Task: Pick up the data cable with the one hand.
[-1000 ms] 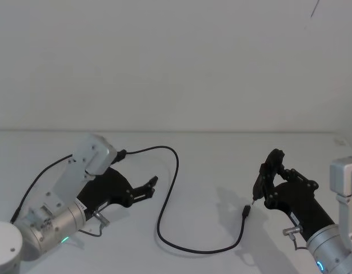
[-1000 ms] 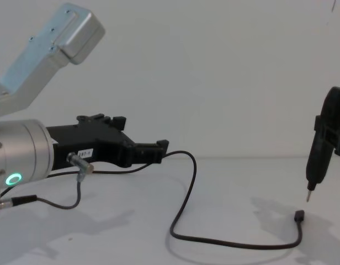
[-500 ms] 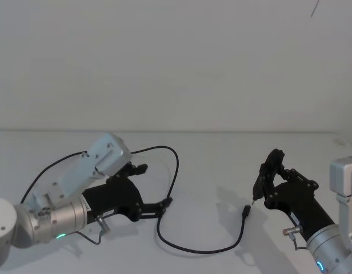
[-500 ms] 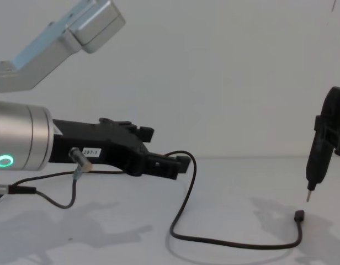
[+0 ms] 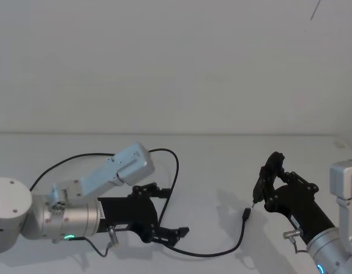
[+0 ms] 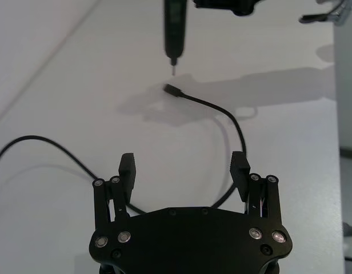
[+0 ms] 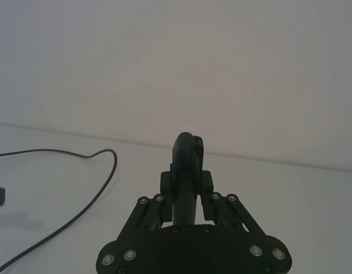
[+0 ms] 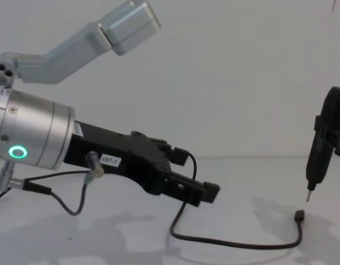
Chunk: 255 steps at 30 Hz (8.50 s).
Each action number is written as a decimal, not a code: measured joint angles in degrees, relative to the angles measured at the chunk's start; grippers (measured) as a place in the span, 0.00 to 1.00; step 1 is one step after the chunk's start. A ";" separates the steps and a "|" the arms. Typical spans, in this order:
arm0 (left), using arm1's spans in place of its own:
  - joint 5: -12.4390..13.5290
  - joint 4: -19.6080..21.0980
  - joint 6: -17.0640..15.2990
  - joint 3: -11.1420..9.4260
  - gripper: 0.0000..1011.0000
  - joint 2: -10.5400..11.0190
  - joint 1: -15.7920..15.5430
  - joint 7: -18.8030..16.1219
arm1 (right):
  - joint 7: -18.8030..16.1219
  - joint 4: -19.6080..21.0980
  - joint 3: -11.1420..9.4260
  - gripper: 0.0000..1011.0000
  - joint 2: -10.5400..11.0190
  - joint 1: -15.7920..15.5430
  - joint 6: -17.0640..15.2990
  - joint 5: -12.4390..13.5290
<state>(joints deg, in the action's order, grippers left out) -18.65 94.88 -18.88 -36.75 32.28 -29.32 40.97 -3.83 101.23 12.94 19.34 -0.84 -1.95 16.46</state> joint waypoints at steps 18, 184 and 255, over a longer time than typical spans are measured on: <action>1.34 -5.23 -3.10 -5.66 0.99 -2.61 -4.20 3.24 | 0.00 0.00 0.00 0.28 0.00 0.00 0.00 0.00; 5.61 -4.45 17.42 -9.58 0.04 2.15 -7.56 8.28 | -4.48 -2.69 1.84 0.28 -0.06 11.09 -6.65 -2.45; 5.62 -4.45 17.41 -9.58 0.04 2.15 -7.56 8.28 | -9.34 -3.32 -0.28 0.28 -2.13 10.74 -6.18 -4.29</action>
<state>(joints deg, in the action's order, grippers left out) -13.03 90.43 -1.47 -46.33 34.43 -36.88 49.26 -13.16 97.91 12.66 17.21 9.90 -8.13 12.17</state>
